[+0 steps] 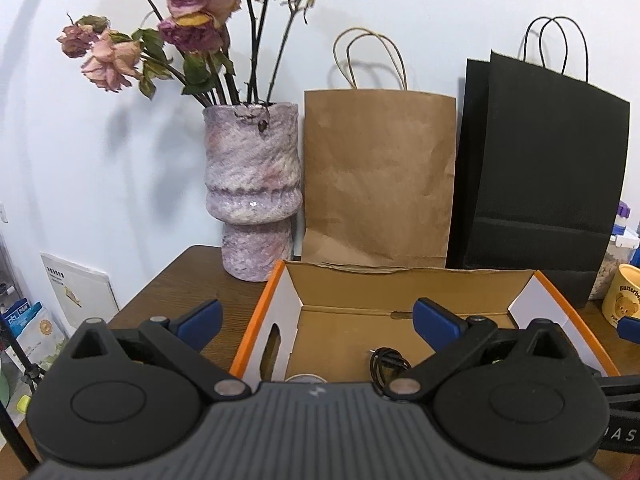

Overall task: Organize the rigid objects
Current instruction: 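Withdraw both grippers from the box toward the plug adapter and white cap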

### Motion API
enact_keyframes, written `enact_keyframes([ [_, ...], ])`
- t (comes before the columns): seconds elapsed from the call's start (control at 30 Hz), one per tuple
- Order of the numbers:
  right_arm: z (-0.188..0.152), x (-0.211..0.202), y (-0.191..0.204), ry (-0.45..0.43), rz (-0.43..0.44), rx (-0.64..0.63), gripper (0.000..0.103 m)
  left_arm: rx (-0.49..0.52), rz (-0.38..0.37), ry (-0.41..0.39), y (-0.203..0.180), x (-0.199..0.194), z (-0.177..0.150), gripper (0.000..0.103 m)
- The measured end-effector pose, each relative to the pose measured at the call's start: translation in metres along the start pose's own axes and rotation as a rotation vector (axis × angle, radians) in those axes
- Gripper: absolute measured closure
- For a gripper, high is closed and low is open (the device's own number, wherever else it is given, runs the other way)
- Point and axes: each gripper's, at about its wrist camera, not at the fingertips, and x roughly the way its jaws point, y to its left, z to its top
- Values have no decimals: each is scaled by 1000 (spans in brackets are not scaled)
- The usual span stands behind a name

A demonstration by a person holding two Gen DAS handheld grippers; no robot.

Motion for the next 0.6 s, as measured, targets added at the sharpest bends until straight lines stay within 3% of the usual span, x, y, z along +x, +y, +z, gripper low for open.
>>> enact_keyframes([
  [0.6,-15,-83,-7,-74,0,-23,0,-29,-14,-40,19,-69,-14,0],
])
